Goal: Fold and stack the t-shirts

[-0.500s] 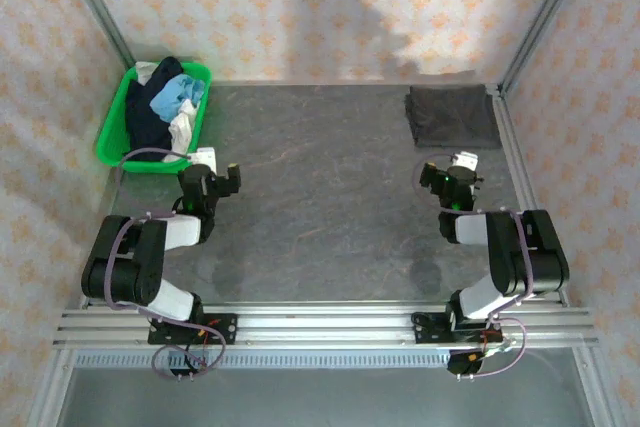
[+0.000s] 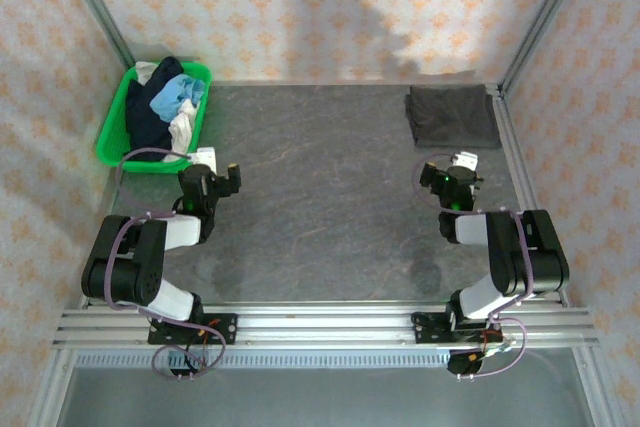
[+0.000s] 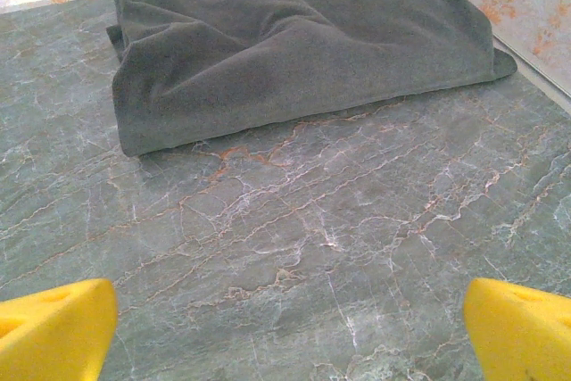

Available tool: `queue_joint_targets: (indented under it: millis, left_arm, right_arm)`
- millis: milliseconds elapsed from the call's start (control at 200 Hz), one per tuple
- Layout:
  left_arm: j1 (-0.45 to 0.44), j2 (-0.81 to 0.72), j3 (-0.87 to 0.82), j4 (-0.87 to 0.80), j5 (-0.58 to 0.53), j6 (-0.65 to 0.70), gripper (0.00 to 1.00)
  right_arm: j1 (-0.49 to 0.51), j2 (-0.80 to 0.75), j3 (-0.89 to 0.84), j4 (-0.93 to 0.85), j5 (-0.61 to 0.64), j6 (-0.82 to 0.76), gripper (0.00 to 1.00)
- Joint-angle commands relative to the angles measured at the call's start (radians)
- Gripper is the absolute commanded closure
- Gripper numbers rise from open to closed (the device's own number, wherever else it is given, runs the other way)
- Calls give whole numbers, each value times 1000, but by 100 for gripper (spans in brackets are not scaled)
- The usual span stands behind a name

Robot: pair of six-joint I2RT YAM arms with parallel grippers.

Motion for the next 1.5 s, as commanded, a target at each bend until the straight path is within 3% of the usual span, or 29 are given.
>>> queue_joint_targets:
  millis: [0,325,365,425,510,571,616,636,661,736,781,936,1216,1441,1496]
  left_arm:
    - [4,0,-6,29,3,15,0]
    - [3,-5,2,23,-22,11,0]
    - [-8,-37,36,-55,-90,-3,0]
    - [-32,-116,135,-325,-203,-41,0]
    - [-33,-213,273,-623,-287,-228,0]
    - [-31,-254,384,-848,-348,-385,0]
    - [-25,-267,464,-1000,-392,-470,0]
    - [-20,-268,494,-1036,-388,-479,0]
    - [-12,-270,523,-1060,-362,-464,0]
    - [9,-253,571,-1040,-219,-367,0]
    - [18,-216,611,-1035,-162,-318,0]
    - [57,37,887,-1173,-180,-275,0]
    - [69,495,1363,-1423,-185,-220,0]
    - [71,724,1556,-1551,-167,-219,24]
    - [71,744,1570,-1565,-145,-217,35]
  right_arm:
    - [-3,-6,-1,35,7,-12,1]
    - [-3,-7,-2,36,7,-12,1]
    - [0,-19,6,24,24,-9,1]
    - [9,-94,47,-117,49,-10,1]
    - [10,-237,141,-374,39,56,1]
    - [11,-321,192,-519,134,300,1]
    - [10,-369,257,-769,252,556,1]
    - [10,-381,262,-802,282,625,0]
    - [3,-392,254,-791,245,630,0]
    - [-3,-398,221,-643,-54,466,1]
    - [4,-384,237,-645,-125,475,1]
    - [22,-280,315,-673,-326,458,1]
    - [34,-257,303,-723,-370,448,1]
    - [35,-290,297,-800,-336,382,1]
    - [34,-296,295,-808,-342,377,1]
